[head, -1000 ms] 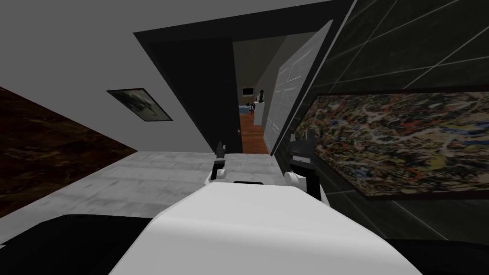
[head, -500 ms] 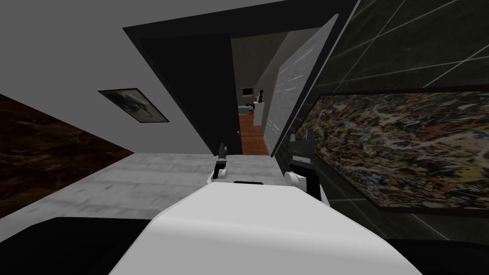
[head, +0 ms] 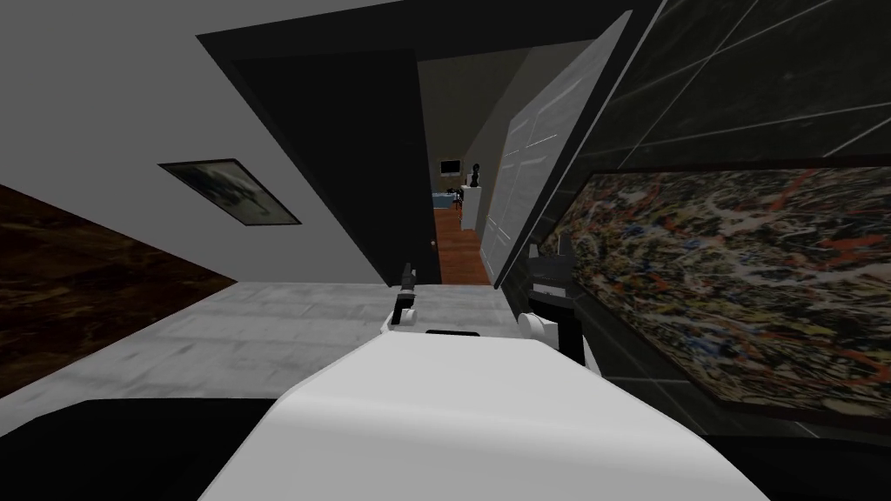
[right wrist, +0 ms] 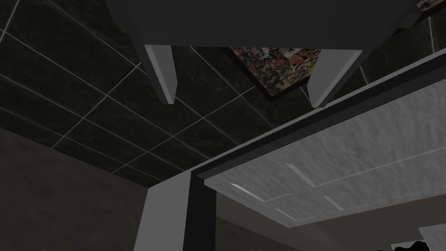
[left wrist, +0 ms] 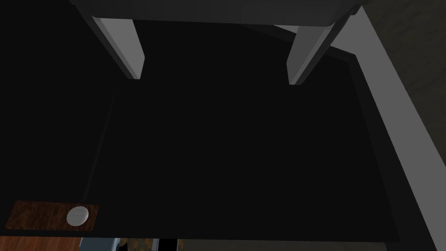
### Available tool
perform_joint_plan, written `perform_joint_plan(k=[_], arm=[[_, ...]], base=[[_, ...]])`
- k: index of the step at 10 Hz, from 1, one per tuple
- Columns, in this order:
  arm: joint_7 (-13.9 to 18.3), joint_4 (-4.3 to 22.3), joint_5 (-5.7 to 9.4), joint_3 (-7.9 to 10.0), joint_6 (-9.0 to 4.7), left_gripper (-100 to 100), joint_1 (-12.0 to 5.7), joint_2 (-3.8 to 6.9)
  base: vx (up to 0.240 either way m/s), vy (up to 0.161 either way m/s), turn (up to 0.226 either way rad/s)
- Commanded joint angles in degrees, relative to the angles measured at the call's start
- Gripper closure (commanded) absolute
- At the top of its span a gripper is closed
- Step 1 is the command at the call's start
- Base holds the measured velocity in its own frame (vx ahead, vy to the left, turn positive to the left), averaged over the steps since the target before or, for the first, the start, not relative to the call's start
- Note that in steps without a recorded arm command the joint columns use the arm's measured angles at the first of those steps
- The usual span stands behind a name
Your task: Push the door open
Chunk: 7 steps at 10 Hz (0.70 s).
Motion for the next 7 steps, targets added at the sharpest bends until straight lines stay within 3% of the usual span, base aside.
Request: perform_joint_plan(k=[1, 7], arm=[[-0.07, 2.33, 0.28, -0.18, -0.32, -100, -0.83, 0.05], [-0.56, 10.64, 1.19, -0.82, -1.43, -100, -4.07, -0.25]], base=[[0.101, 0.008, -0.013], [0.094, 0.009, -0.013]])
